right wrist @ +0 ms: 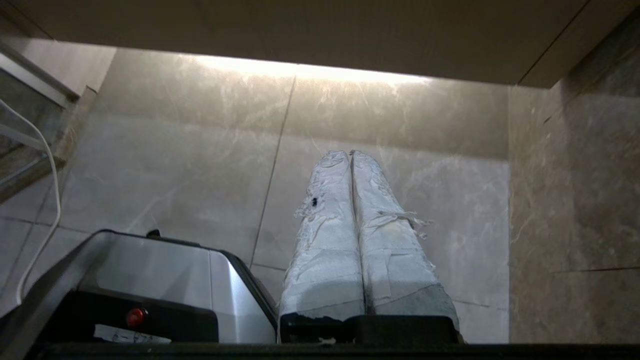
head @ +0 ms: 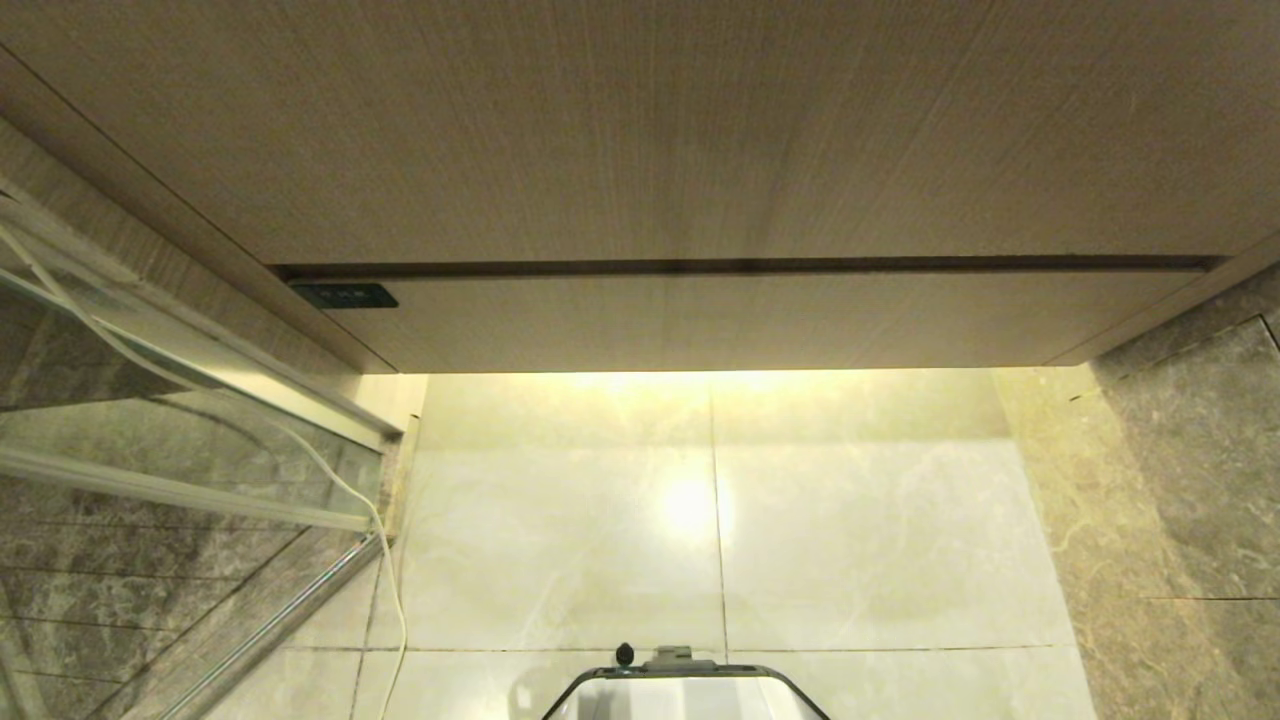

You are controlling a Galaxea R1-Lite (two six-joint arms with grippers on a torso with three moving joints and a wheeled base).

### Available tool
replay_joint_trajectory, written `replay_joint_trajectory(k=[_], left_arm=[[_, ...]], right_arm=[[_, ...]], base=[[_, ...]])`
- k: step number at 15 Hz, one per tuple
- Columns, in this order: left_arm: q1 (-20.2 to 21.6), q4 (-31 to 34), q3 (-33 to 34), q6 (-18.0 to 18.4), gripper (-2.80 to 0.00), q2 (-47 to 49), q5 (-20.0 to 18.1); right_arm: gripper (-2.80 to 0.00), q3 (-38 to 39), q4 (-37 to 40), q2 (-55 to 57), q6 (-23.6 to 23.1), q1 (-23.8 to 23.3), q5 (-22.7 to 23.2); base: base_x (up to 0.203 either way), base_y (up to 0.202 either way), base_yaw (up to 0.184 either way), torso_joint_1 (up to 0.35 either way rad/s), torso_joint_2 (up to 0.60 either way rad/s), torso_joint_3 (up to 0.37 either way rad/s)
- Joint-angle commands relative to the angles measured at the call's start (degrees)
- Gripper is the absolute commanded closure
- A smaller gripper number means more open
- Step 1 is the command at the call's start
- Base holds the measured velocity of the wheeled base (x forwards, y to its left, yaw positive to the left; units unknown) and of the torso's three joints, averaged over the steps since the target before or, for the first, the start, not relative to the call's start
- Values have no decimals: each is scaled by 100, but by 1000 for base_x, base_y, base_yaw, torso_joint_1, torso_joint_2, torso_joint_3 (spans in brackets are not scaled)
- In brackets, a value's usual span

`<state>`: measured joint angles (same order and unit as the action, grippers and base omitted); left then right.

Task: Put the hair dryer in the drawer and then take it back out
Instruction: Pull open the drawer

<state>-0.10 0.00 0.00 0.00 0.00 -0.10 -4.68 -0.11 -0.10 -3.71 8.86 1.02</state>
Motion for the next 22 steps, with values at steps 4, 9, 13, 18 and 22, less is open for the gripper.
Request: replay_joint_trajectory(k=[4,9,13,18,22], left_arm=[[1,0,9,0,0,0,1],[1,0,9,0,0,0,1],[1,0,9,0,0,0,1],[1,0,6,0,0,0,1],[1,0,9,0,0,0,0]], right_arm=[[0,-3610,2810,359,318,6,169],[0,-5843,3976,3378,610,57,865],[0,-6545,4250,5196,432,413,1772],[0,-6056,4435,6353,-416,829,2581],[-280,-5708,4411,6952,-1616,967,2547]], base=[[0,0,0,0,0,0],[0,0,0,0,0,0],[0,0,0,0,0,0],[0,0,0,0,0,0],[0,0,0,0,0,0]])
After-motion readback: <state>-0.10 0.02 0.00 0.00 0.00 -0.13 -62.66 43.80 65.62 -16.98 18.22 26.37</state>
